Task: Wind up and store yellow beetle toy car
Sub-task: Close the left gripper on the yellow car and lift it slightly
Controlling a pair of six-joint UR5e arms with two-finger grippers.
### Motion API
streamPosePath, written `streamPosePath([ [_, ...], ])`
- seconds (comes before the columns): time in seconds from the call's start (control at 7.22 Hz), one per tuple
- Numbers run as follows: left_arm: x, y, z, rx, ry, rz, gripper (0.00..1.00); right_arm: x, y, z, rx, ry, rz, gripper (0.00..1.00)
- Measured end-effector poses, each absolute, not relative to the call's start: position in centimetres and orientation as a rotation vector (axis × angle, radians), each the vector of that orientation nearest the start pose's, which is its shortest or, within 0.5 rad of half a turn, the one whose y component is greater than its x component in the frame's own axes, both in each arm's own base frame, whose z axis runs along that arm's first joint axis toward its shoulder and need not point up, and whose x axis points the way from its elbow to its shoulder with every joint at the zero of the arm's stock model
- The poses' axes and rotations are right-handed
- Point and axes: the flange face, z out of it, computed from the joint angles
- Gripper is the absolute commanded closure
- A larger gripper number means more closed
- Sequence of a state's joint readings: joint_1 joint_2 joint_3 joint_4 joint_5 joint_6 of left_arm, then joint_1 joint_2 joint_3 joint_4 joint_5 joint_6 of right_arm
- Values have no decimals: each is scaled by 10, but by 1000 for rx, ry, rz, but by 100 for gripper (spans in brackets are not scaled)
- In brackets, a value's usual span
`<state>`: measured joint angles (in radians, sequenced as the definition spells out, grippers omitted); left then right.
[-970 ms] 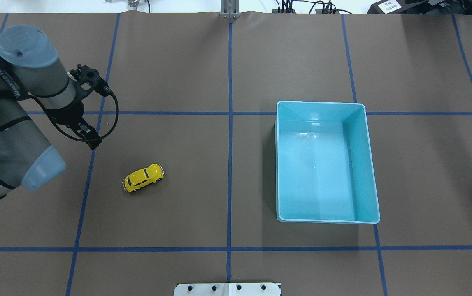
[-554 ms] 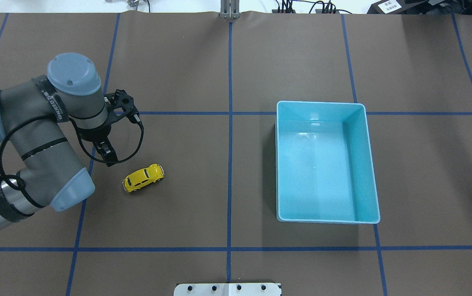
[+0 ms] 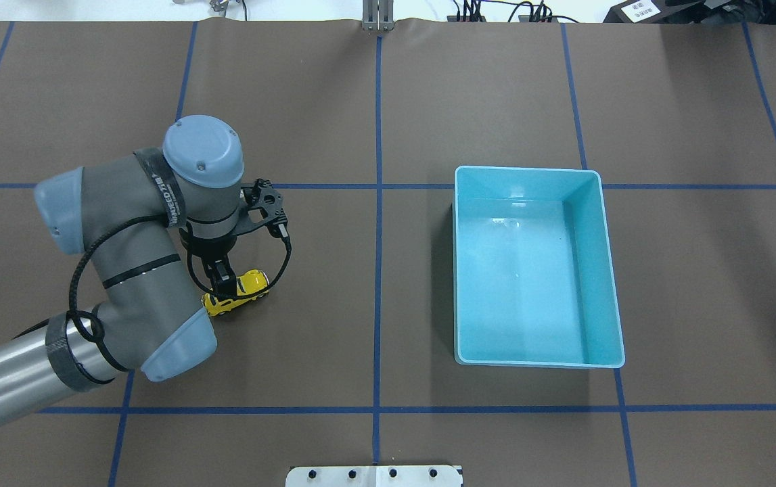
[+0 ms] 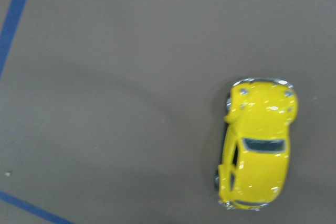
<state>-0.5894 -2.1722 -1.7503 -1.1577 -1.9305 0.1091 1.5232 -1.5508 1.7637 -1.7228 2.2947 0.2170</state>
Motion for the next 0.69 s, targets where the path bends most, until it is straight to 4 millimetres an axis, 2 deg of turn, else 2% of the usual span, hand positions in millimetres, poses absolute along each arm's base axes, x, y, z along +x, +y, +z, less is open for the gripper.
streamPosePath([
  [0.28, 508, -427, 275, 166, 496, 1130, 0, 44, -499, 574, -39, -726, 140, 0],
  [0.69, 538, -428, 285, 139, 488, 1144, 0, 44, -498, 575, -42, -727, 141, 0],
])
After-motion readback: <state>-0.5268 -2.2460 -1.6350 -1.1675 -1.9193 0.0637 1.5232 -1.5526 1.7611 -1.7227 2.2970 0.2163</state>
